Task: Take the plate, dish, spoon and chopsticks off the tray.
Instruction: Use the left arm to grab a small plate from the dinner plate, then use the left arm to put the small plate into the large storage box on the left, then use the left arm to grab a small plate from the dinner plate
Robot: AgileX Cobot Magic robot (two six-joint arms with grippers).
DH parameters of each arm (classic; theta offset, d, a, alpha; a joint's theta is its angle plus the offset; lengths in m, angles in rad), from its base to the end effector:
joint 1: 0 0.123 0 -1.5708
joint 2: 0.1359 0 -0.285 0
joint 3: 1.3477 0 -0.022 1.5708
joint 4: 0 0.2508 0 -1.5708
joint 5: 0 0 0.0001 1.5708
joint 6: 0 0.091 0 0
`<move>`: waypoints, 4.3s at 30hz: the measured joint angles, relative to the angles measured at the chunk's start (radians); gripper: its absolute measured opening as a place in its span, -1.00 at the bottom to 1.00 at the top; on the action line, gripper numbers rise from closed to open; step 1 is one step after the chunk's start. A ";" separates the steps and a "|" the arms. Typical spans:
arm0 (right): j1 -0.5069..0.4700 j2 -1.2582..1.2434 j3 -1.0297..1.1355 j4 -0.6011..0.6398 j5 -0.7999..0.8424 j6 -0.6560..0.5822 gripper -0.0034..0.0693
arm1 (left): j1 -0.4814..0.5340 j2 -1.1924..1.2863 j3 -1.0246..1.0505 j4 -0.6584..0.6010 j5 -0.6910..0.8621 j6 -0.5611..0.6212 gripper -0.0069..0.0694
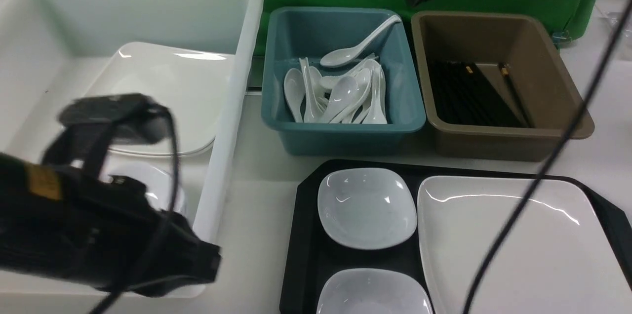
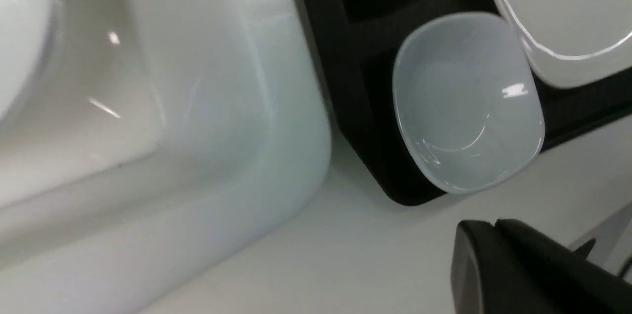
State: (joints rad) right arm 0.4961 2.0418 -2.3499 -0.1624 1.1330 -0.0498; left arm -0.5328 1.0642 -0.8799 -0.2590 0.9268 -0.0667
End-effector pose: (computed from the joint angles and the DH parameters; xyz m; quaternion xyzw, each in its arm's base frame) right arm 0.4042 0.2036 0.4137 -0.2474 0.8773 0.0102 0.4112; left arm 0.1593 -0.1156 0.3109 0.1750 0.9398 -0.1941 0.2203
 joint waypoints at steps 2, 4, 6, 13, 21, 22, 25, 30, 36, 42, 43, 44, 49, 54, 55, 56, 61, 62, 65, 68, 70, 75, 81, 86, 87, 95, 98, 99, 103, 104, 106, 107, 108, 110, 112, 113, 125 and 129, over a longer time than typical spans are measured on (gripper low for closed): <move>-0.016 -0.160 0.113 -0.004 0.000 -0.001 -0.83 | -0.137 0.108 -0.041 0.091 -0.009 -0.093 -0.82; -0.051 -0.303 0.267 -0.005 0.000 -0.006 -0.86 | -0.220 0.223 -0.099 0.146 -0.010 -0.136 -0.82; -0.088 -0.412 0.417 -0.006 0.000 -0.010 -0.86 | -0.249 0.292 -0.150 0.158 -0.009 -0.142 -0.82; -0.180 -0.749 0.937 -0.002 -0.013 0.013 -0.86 | -0.264 0.508 -0.306 0.168 -0.008 -0.088 -0.80; -0.186 -1.052 1.381 0.078 -0.102 0.035 -0.86 | -0.264 0.678 -0.420 0.198 -0.055 -0.009 -0.51; -0.186 -1.078 1.420 0.079 -0.114 0.036 -0.86 | -0.264 0.697 -0.421 0.211 -0.066 -0.007 -0.42; -0.186 -1.131 1.494 0.082 -0.132 0.036 -0.86 | -0.264 0.749 -0.421 0.259 -0.104 -0.003 -0.11; -0.186 -1.146 1.518 0.083 -0.151 0.031 -0.86 | -0.264 0.810 -0.422 0.273 -0.118 -0.003 0.31; -0.186 -1.146 1.518 0.083 -0.177 0.023 -0.86 | -0.264 0.872 -0.422 0.259 -0.119 -0.003 0.48; -0.186 -1.146 1.518 0.083 -0.203 0.015 -0.86 | -0.264 0.887 -0.423 0.221 -0.088 -0.004 0.25; -0.186 -1.146 1.518 0.083 -0.208 0.015 -0.86 | -0.264 0.887 -0.424 0.225 -0.067 -0.017 0.07; -0.186 -1.146 1.518 0.083 -0.212 0.015 -0.86 | -0.264 0.887 -0.424 0.229 -0.052 -0.033 -0.10; -0.186 -1.146 1.518 0.084 -0.219 0.015 -0.85 | -0.264 0.871 -0.432 0.229 -0.013 -0.059 -0.34; -0.186 -1.146 1.518 0.085 -0.219 0.015 -0.85 | -0.265 0.831 -0.431 0.232 -0.008 -0.069 -0.46; -0.186 -1.146 1.518 0.085 -0.220 0.015 -0.85 | -0.265 0.822 -0.431 0.232 -0.008 -0.071 -0.51; -0.186 -1.146 1.518 0.085 -0.220 0.015 -0.85 | -0.265 0.779 -0.431 0.233 -0.008 -0.074 -0.64; -0.186 -1.146 1.518 0.085 -0.220 0.015 -0.84 | -0.245 0.631 -0.431 0.207 -0.030 -0.075 -0.76; -0.186 -1.146 1.518 0.085 -0.221 0.015 -0.84 | -0.234 0.600 -0.430 0.185 -0.039 -0.075 -0.76; -0.186 -1.146 1.518 0.085 -0.222 0.015 -0.84 | -0.185 0.514 -0.430 0.146 -0.044 -0.075 -0.76; -0.186 -1.146 1.518 0.085 -0.222 0.015 -0.82 | -0.104 0.425 -0.430 0.130 -0.037 -0.074 -0.76; -0.186 -1.146 1.518 0.085 -0.222 0.015 -0.82 | -0.051 0.378 -0.430 0.129 -0.027 -0.074 -0.76; -0.186 -1.146 1.518 0.086 -0.230 0.015 -0.81 | 0.227 0.203 -0.423 0.127 0.026 -0.063 -0.76; -0.186 -1.146 1.518 0.086 -0.242 0.015 -0.81 | 0.611 0.092 -0.295 0.121 0.010 -0.037 -0.76; -0.186 -1.146 1.518 0.086 -0.247 0.015 -0.81 | 0.808 0.092 -0.011 -0.056 -0.208 0.026 -0.76; -0.186 -1.146 1.518 0.086 -0.248 0.015 -0.81 | 0.815 0.093 0.037 -0.084 -0.257 0.043 -0.76; -0.186 -1.146 1.518 0.086 -0.260 0.015 -0.81 | 0.822 0.137 0.170 -0.181 -0.375 0.130 -0.75; -0.186 -1.146 1.518 0.086 -0.262 0.015 -0.81 | 0.822 0.168 0.169 -0.191 -0.408 0.144 -0.69; -0.186 -1.146 1.518 0.086 -0.263 0.015 -0.81 | 0.822 0.178 0.169 -0.195 -0.414 0.148 -0.67; -0.186 -1.146 1.518 0.086 -0.264 0.015 -0.81 | 0.822 0.220 0.169 -0.197 -0.429 0.171 -0.43; -0.186 -1.146 1.518 0.089 -0.264 0.015 -0.81 | 0.822 0.230 0.169 -0.199 -0.416 0.192 -0.26; -0.186 -1.146 1.518 0.092 -0.263 0.015 -0.81 | 0.822 0.230 0.158 -0.196 -0.386 0.241 0.02; -0.186 -1.146 1.518 0.091 -0.263 0.015 -0.81 | 0.822 0.230 0.156 -0.195 -0.378 0.243 0.06; -0.186 -1.146 1.518 0.092 -0.263 0.015 -0.81 | 0.822 0.230 0.142 -0.193 -0.359 0.252 0.16; -0.186 -1.146 1.518 0.093 -0.263 0.015 -0.81 | 0.822 0.225 0.103 -0.188 -0.324 0.271 0.32; -0.186 -1.146 1.518 0.097 -0.263 0.015 -0.81 | 0.822 0.213 0.022 -0.188 -0.279 0.299 0.49; -0.186 -1.146 1.518 0.100 -0.261 0.015 -0.81 | 0.822 0.208 -0.010 -0.188 -0.260 0.306 0.53; -0.186 -1.146 1.518 0.103 -0.252 0.015 -0.76 | 0.456 0.196 -0.191 -0.225 -0.148 0.345 -0.56; -0.186 -1.146 1.518 0.103 -0.252 0.015 -0.76 | 0.206 0.207 -0.205 -0.217 -0.253 0.308 -0.77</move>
State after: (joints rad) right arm 0.3105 0.8958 -0.8322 -0.0595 0.8805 -0.0345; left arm -0.3273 1.2715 -1.0849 -0.4764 0.6733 0.2409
